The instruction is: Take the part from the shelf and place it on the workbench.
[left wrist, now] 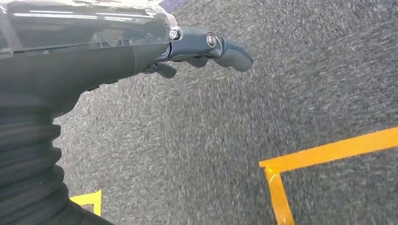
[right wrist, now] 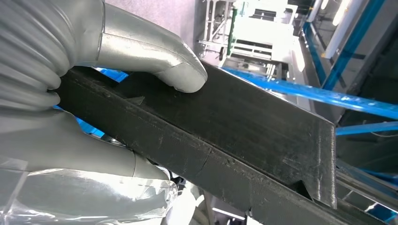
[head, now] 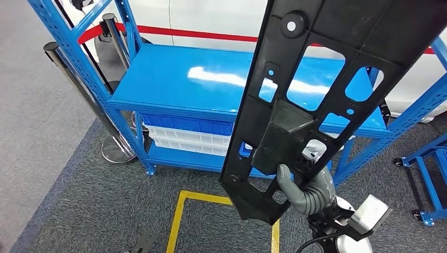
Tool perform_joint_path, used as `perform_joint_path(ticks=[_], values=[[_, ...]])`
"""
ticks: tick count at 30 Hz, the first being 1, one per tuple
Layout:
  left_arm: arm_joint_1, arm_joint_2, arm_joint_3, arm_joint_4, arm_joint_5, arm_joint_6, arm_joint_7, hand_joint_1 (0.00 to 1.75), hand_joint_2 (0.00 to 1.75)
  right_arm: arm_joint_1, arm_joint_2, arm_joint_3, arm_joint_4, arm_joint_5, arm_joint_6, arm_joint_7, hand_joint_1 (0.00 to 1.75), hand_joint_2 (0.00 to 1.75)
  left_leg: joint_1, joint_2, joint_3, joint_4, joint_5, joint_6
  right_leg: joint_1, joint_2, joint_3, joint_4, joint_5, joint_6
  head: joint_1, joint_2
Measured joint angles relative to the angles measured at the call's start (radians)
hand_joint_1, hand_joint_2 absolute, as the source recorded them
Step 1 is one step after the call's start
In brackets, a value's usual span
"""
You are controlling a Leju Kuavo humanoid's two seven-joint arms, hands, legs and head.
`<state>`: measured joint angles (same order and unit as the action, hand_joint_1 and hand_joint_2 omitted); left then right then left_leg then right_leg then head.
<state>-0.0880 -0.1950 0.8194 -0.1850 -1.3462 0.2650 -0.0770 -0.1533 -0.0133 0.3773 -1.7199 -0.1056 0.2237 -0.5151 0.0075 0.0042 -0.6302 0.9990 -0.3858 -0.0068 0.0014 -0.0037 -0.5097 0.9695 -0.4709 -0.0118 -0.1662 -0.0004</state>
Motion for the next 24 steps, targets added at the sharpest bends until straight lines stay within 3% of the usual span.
perform_joint_path(ticks=[1,3,4,5,6,7,9,11,13,15,16,17,19,20,21,22,24], values=[[0.000,0.000,0.000,0.000,0.000,0.000,0.000,0.00,1.75,-0.001,0.000,0.000,0.000,0.000,0.000,0.000,1.75,1.75,0.000,-0.001,-0.010,0.026,-0.029,-0.004,-0.004,-0.003,-0.007,-0.003,0.010,-0.008,0.000,0.000],[0.001,0.000,0.000,0.000,0.000,0.000,0.000,0.00,1.75,-0.001,0.001,0.000,0.000,0.000,0.001,0.000,1.75,1.75,0.002,-0.002,-0.042,0.136,-0.126,-0.011,-0.006,-0.006,-0.028,-0.003,0.027,-0.019,0.000,0.000],[0.001,0.000,0.000,0.000,0.000,0.000,0.000,0.00,1.75,-0.001,0.001,0.000,0.001,0.000,0.002,0.000,1.75,1.75,0.004,-0.002,-0.057,0.203,-0.168,-0.015,-0.006,-0.008,-0.040,0.000,0.034,-0.020,0.000,0.000],[0.001,0.000,0.000,0.000,0.000,0.000,0.000,0.00,1.75,-0.001,0.001,0.000,0.001,0.000,0.002,0.000,1.75,1.75,0.006,-0.002,-0.064,0.258,-0.190,-0.019,-0.006,-0.008,-0.054,0.003,0.042,-0.019,0.000,0.000],[0.001,0.000,0.000,0.000,0.001,0.000,0.000,0.00,1.75,-0.001,0.001,0.000,0.002,0.000,0.003,0.000,1.75,1.75,0.007,-0.002,-0.059,0.287,-0.187,-0.022,-0.006,-0.009,-0.069,0.007,0.050,-0.018,0.000,0.000],[0.000,0.000,0.000,0.000,0.002,0.000,0.000,0.00,1.75,-0.001,0.001,0.000,0.002,0.000,0.003,0.000,1.75,1.75,0.008,-0.002,-0.039,0.284,-0.163,-0.024,-0.006,-0.009,-0.085,0.014,0.058,-0.016,0.000,0.000],[-0.001,0.000,0.000,0.000,0.004,0.000,0.000,0.00,1.75,-0.001,0.001,0.000,0.003,0.000,0.005,0.000,1.75,1.75,0.009,-0.002,0.043,0.186,-0.109,-0.023,-0.007,-0.008,-0.114,0.028,0.071,-0.009,0.000,0.000],[-0.004,0.000,0.000,0.000,0.005,0.000,0.000,0.00,1.75,-0.003,0.001,0.000,0.003,-0.001,0.008,-0.002,1.75,1.75,0.006,-0.004,0.133,0.051,-0.117,-0.014,-0.006,-0.008,-0.133,0.041,0.083,0.001,0.000,0.000],[-0.005,0.000,0.000,0.000,0.006,0.001,-0.001,0.00,1.75,-0.005,0.001,0.000,0.002,-0.001,0.009,-0.003,1.75,1.75,-0.001,-0.006,0.165,-0.010,-0.135,-0.002,-0.006,-0.010,-0.140,0.041,0.101,0.013,0.000,0.000],[-0.004,0.000,0.000,0.000,0.006,0.001,-0.001,0.00,1.75,-0.006,0.000,0.000,0.003,-0.002,0.009,-0.004,1.75,1.75,0.001,-0.003,0.152,-0.014,-0.119,0.013,-0.007,-0.008,-0.146,0.042,0.102,0.026,0.000,0.000],[-0.004,0.000,0.000,0.000,0.006,0.001,-0.001,0.00,1.75,-0.006,0.000,0.000,0.003,-0.002,0.010,-0.004,1.75,1.75,0.003,-0.001,0.143,-0.015,-0.107,0.023,-0.008,-0.006,-0.154,0.058,0.077,0.031,0.000,0.000],[-0.004,0.000,0.000,0.000,0.006,0.001,-0.001,0.00,1.75,-0.006,0.000,0.000,0.003,-0.002,0.010,-0.004,1.75,1.75,0.004,0.002,0.131,-0.017,-0.095,0.030,-0.010,-0.004,-0.167,0.094,0.033,0.036,0.001,0.000],[-0.005,0.000,0.000,0.000,0.006,0.001,-0.001,0.00,1.75,-0.007,-0.001,0.000,0.004,-0.002,0.010,-0.004,1.75,1.75,0.002,0.003,0.101,-0.014,-0.071,0.038,-0.012,-0.002,-0.199,0.219,-0.070,0.043,0.001,0.000],[-0.005,0.000,0.000,0.000,0.006,0.001,-0.001,0.00,1.75,-0.006,-0.001,0.000,0.005,-0.002,0.009,-0.004,1.75,1.75,0.001,0.004,0.083,-0.011,-0.059,0.038,-0.013,-0.001,-0.211,0.283,-0.097,0.045,0.001,0.000],[-0.004,0.000,0.000,0.000,0.006,0.001,-0.001,0.00,1.75,-0.006,-0.001,0.000,0.006,-0.002,0.009,-0.004,1.75,1.75,0.000,0.004,0.065,-0.007,-0.048,0.037,-0.014,-0.001,-0.213,0.325,-0.098,0.046,0.001,0.000],[-0.004,0.000,0.000,0.000,0.006,0.001,-0.001,0.00,1.75,-0.006,-0.001,0.000,0.007,-0.002,0.009,-0.004,1.75,1.75,0.000,0.005,0.047,-0.003,-0.038,0.035,-0.014,-0.001,-0.199,0.337,-0.076,0.046,0.001,0.000],[-0.004,0.000,0.000,0.000,0.006,0.001,-0.001,0.00,1.75,-0.007,-0.001,0.000,0.008,-0.002,0.009,-0.004,1.75,1.75,0.000,0.004,0.014,0.007,-0.018,0.031,-0.013,0.000,-0.119,0.260,-0.022,0.039,0.001,0.000]])
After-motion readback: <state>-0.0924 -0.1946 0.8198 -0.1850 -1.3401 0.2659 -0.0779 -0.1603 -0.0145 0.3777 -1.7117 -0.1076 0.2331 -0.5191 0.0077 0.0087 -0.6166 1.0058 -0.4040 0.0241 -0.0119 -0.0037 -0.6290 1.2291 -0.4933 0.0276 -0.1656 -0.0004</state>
